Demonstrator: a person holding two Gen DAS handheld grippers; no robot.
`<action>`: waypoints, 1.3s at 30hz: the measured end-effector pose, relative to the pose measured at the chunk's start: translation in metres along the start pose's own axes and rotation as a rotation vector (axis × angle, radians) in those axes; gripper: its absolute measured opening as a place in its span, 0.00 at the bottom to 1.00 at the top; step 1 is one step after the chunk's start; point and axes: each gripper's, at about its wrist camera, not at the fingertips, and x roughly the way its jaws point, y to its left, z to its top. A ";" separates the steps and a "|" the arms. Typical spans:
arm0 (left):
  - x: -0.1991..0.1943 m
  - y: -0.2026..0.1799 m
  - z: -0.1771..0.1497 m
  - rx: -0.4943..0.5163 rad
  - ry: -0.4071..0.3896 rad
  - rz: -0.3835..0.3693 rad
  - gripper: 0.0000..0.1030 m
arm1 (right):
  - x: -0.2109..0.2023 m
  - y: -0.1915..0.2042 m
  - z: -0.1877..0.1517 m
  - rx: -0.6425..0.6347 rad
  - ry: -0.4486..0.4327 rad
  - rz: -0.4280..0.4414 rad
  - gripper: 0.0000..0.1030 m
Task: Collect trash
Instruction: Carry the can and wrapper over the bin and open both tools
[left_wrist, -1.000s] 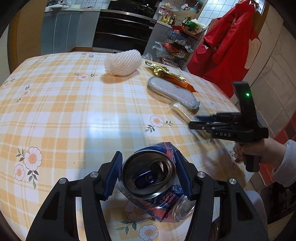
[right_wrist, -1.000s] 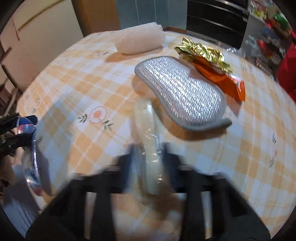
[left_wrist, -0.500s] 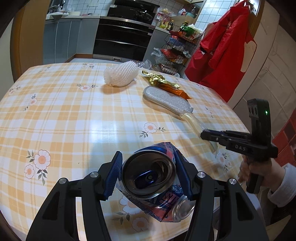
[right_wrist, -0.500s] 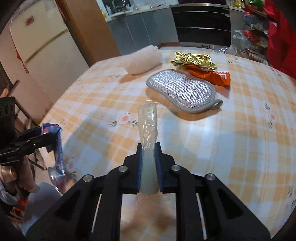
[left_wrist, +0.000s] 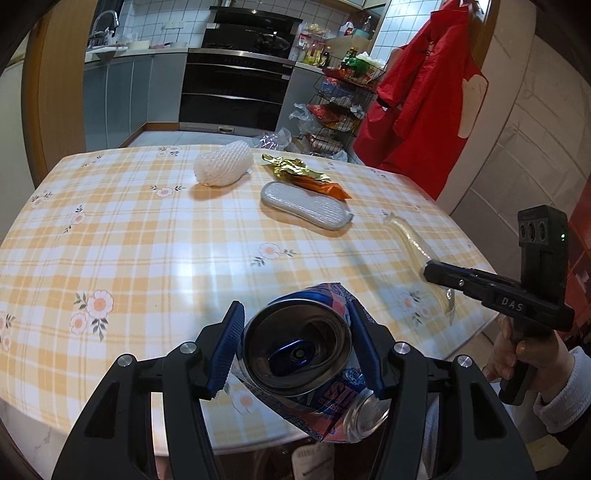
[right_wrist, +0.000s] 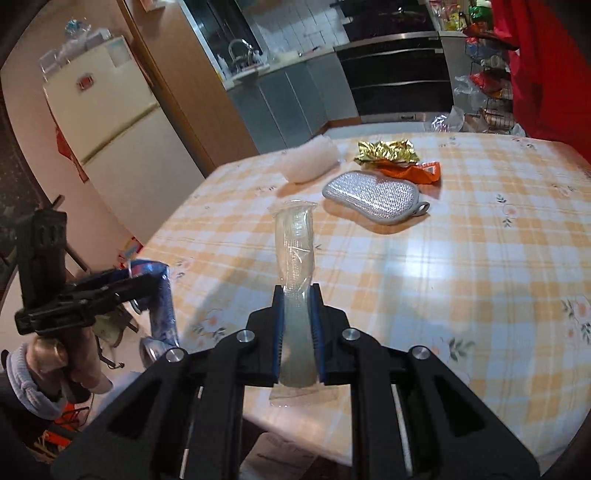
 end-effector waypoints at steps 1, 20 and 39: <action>-0.006 -0.005 -0.004 0.001 -0.003 -0.005 0.54 | -0.009 0.002 -0.003 0.002 -0.009 0.002 0.16; -0.048 -0.078 -0.071 0.055 0.035 -0.064 0.54 | -0.106 0.042 -0.047 -0.022 -0.110 -0.018 0.16; -0.056 -0.094 -0.064 0.071 -0.027 -0.112 0.84 | -0.115 0.042 -0.055 -0.017 -0.103 -0.031 0.16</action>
